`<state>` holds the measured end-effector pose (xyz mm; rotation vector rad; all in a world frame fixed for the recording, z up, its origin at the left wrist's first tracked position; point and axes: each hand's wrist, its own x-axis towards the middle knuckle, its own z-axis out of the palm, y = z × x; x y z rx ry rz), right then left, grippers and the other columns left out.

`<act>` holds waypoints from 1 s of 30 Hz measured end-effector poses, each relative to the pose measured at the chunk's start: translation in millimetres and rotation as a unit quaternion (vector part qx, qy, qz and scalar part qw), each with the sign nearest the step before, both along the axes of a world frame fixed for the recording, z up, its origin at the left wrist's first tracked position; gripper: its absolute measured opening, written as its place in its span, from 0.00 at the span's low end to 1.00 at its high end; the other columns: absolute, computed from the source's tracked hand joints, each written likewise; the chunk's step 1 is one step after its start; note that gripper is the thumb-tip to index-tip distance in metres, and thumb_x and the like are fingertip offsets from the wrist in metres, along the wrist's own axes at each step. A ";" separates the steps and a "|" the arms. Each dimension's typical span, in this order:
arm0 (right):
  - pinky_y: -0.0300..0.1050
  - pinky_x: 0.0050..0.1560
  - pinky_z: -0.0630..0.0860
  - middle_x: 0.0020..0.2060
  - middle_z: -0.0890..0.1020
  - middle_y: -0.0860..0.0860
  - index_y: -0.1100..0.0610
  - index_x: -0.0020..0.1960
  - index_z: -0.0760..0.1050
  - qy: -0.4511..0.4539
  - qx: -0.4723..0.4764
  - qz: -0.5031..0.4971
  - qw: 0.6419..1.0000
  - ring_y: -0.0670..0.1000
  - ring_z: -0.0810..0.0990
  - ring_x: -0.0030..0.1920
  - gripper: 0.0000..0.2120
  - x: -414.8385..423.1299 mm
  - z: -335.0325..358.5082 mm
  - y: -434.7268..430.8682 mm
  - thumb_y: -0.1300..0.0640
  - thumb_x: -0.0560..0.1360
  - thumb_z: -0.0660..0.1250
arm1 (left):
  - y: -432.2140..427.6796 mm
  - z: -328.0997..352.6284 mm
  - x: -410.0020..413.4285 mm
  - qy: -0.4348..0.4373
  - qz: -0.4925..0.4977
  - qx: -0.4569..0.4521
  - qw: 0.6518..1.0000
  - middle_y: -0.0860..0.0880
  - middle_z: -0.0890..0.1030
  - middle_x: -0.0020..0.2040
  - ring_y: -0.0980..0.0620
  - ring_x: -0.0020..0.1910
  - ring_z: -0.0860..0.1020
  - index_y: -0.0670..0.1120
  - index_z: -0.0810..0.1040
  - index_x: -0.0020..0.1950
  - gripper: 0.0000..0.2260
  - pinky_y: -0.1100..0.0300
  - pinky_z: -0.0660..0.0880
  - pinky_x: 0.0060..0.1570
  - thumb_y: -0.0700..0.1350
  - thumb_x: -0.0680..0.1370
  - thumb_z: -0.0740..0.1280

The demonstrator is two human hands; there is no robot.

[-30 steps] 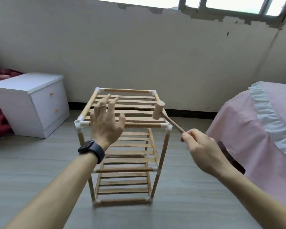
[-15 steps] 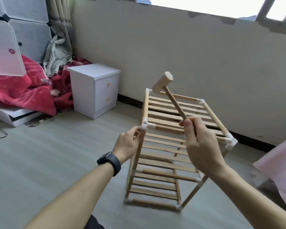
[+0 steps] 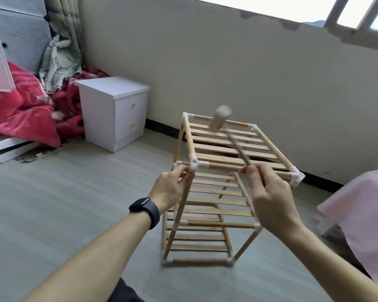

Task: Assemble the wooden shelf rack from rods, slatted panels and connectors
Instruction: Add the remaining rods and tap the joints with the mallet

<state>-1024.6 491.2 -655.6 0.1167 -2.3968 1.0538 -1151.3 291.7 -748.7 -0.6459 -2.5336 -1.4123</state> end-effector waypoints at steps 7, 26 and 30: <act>0.35 0.28 0.70 0.33 0.82 0.47 0.49 0.52 0.79 -0.113 0.005 0.008 0.994 0.42 0.76 0.28 0.07 3.6 10.0 6.1 0.53 0.84 0.62 | 6.2 0.7 4.6 -0.012 0.017 0.004 1.000 0.50 0.85 0.54 0.51 0.51 0.83 0.53 0.78 0.65 0.18 0.49 0.82 0.51 0.60 0.81 0.60; 0.42 0.27 0.70 0.29 0.71 0.42 0.45 0.41 0.68 0.210 -0.272 -0.162 0.925 0.45 0.69 0.25 0.13 18.0 74.6 96.4 0.45 0.83 0.62 | 97.9 42.7 7.5 0.256 -0.093 -0.309 0.911 0.50 0.74 0.61 0.48 0.65 0.71 0.64 0.71 0.69 0.27 0.51 0.67 0.63 0.68 0.80 0.40; 0.44 0.29 0.61 0.26 0.66 0.44 0.50 0.36 0.64 0.167 -0.315 -0.191 0.915 0.47 0.63 0.27 0.17 3.5 75.4 97.3 0.46 0.81 0.60 | 138.3 36.9 30.5 0.242 -0.069 -0.296 0.921 0.50 0.69 0.56 0.51 0.55 0.68 0.65 0.72 0.63 0.24 0.54 0.69 0.51 0.71 0.78 0.44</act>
